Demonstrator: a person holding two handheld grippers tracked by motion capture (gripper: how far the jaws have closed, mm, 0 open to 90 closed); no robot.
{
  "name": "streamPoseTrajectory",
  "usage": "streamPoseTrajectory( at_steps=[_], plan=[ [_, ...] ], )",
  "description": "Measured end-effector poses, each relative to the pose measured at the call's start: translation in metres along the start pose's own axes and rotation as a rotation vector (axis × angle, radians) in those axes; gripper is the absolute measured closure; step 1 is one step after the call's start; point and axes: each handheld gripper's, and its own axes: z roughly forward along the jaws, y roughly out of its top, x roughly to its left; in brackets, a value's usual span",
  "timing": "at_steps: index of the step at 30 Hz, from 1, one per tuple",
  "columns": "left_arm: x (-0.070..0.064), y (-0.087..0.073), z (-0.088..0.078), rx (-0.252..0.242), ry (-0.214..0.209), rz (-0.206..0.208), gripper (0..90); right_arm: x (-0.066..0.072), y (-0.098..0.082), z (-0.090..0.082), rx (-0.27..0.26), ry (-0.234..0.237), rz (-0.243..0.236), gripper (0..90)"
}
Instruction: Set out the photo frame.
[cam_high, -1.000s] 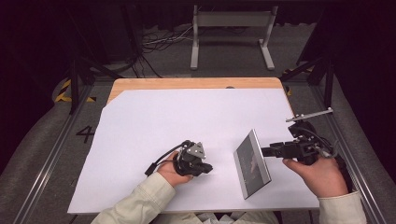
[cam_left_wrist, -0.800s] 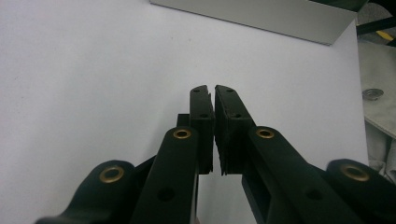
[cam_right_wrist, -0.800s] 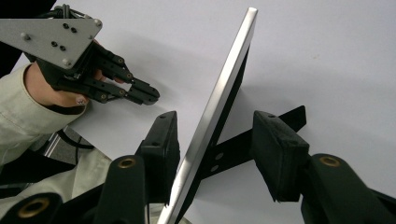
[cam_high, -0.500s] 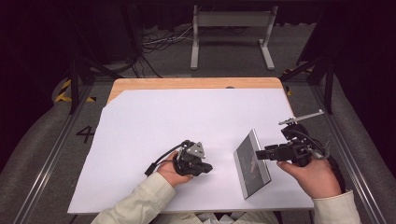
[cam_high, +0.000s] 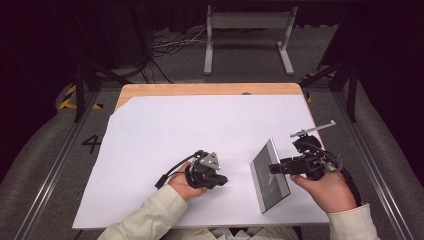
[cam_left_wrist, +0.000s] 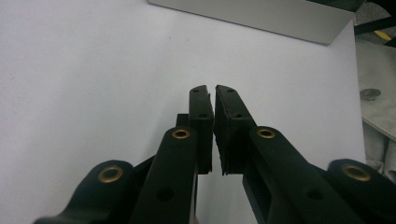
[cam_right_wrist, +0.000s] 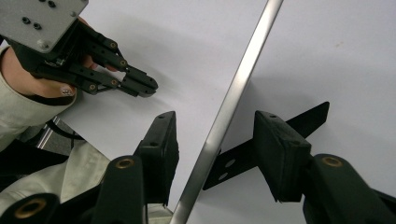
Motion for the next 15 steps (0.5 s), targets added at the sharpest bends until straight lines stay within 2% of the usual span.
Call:
streamPoseTrajectory(
  at_steps=[8,15],
  plan=[
    [0.0002,0.0001,0.0004,0.001,-0.003,0.004,85.2,0.0009,-0.0001,0.0064,0.015,-0.004,-0.01,51.8],
    [-0.0002,0.0002,0.0011,0.004,-0.006,0.004,85.1,0.0044,0.0008,0.0087,0.03,-0.011,-0.024,60.7]
  ],
)
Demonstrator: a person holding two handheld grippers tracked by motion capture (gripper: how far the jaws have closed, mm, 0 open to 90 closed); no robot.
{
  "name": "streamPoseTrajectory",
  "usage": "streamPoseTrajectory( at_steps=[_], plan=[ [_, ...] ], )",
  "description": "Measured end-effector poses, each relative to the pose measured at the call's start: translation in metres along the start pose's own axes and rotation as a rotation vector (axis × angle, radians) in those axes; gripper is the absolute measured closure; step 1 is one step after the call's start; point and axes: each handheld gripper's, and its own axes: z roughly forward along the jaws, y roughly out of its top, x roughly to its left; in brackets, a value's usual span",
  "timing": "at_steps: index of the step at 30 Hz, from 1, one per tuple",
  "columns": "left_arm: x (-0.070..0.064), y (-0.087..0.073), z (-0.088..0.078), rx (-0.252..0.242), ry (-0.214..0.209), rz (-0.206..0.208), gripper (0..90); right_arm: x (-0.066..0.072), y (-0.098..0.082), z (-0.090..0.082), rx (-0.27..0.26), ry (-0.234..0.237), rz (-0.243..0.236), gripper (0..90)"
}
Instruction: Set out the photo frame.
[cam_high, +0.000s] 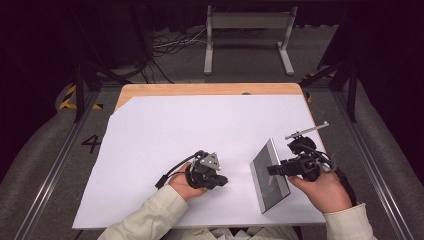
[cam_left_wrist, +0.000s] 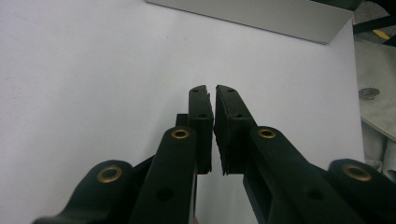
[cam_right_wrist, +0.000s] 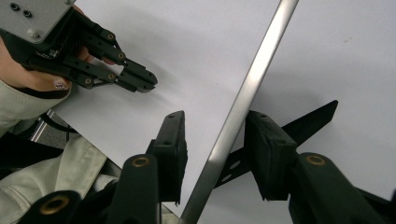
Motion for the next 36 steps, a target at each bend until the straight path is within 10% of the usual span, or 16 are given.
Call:
streamPoseTrajectory(
  at_steps=[36],
  plan=[
    [0.002,-0.0003,-0.0023,-0.012,-0.003,-0.011,84.2,0.0038,0.0032,-0.0012,0.03,-0.106,-0.025,82.4]
  ],
)
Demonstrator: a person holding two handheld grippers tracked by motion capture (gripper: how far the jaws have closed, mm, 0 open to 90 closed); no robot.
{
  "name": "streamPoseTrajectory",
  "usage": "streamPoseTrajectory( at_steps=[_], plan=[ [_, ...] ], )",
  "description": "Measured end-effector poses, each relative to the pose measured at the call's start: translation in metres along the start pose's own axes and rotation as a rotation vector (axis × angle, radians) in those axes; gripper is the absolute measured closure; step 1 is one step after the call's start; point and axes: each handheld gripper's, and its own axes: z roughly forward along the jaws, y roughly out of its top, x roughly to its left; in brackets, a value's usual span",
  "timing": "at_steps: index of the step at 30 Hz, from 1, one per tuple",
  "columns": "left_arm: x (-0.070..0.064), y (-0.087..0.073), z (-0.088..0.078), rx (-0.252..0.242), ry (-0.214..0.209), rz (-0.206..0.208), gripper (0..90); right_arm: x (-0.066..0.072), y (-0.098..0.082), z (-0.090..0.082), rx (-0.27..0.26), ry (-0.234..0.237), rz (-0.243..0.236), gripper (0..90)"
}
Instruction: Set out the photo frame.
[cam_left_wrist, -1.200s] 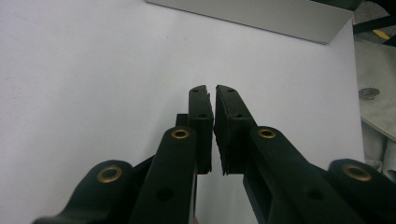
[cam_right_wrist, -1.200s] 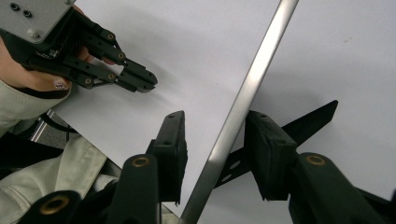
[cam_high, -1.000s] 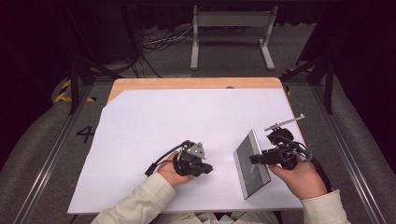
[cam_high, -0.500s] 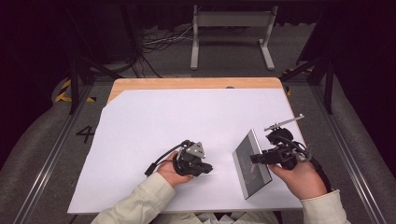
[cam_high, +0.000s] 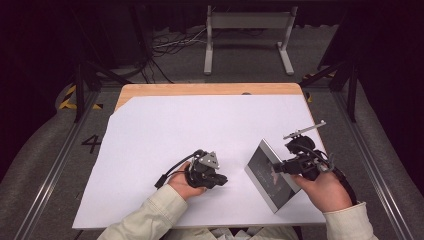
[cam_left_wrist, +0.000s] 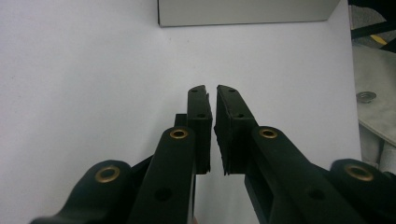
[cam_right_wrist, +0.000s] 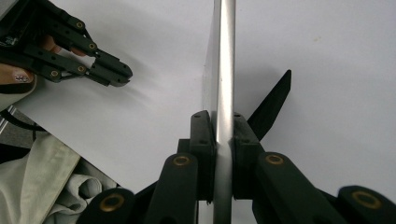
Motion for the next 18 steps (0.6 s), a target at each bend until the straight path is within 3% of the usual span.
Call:
streamPoseTrajectory(
  at_steps=[6,18],
  plan=[
    [0.0,0.0,-0.001,0.0,0.0,-0.006,84.3,0.001,0.002,0.0,0.008,0.011,-0.013,83.3],
    [0.003,-0.007,-0.011,-0.024,0.024,-0.034,84.1,0.002,0.009,-0.006,0.012,0.02,-0.091,83.5]
  ],
)
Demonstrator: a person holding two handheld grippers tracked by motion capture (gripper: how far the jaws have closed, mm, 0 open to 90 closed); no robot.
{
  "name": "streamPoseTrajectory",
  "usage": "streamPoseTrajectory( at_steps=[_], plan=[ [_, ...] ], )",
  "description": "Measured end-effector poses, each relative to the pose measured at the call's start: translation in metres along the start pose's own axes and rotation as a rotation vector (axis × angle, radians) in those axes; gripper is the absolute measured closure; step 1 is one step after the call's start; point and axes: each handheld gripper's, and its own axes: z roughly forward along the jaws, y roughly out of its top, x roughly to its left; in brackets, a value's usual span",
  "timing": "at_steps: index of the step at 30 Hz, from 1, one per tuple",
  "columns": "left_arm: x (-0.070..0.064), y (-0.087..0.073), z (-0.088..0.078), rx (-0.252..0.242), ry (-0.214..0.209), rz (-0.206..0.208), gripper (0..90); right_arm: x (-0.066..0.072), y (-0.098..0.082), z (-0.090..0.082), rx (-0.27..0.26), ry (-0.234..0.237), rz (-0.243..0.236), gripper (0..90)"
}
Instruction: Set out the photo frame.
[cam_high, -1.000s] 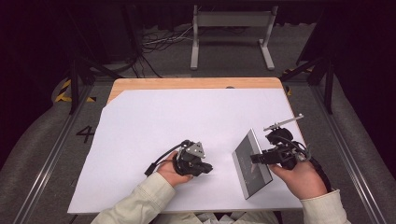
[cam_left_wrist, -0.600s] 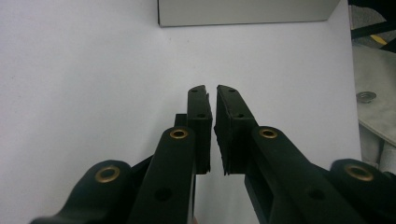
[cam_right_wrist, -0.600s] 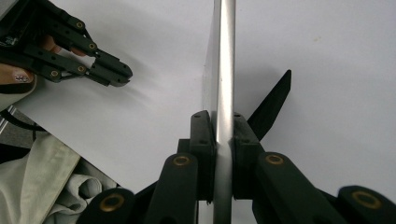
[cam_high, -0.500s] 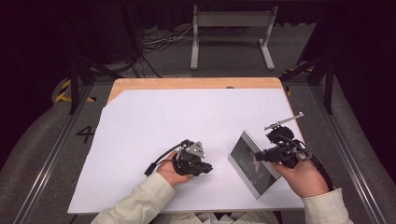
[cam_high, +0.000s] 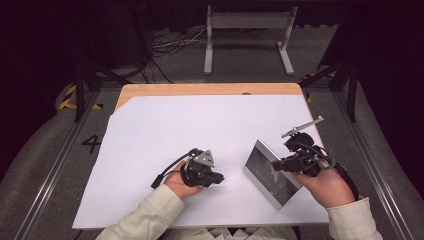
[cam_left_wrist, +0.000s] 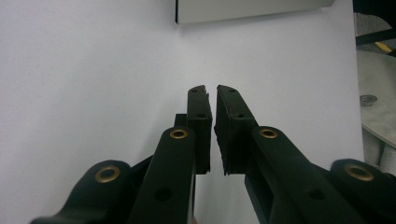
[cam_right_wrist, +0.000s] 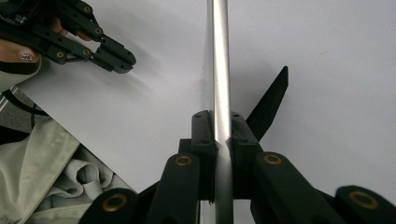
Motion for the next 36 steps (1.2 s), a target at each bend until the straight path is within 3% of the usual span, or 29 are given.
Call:
streamPoseTrajectory(
  at_steps=[5,11,18,28,36],
  plan=[
    [0.003,-0.004,-0.007,-0.013,0.018,-0.016,84.2,-0.002,0.006,-0.006,-0.01,0.001,-0.027,83.5],
    [0.007,-0.01,-0.014,-0.019,0.037,-0.038,84.3,-0.01,0.014,-0.008,0.004,0.035,-0.063,83.6],
    [0.009,-0.016,-0.021,-0.032,0.056,-0.059,84.4,-0.015,0.027,-0.013,0.023,0.027,-0.113,83.6],
    [0.013,-0.026,-0.031,-0.037,0.086,-0.087,84.5,-0.015,0.045,-0.016,0.029,0.026,-0.214,83.6],
    [0.015,-0.038,-0.041,-0.049,0.134,-0.118,84.4,-0.014,0.061,-0.017,0.025,0.03,-0.299,83.6]
  ],
)
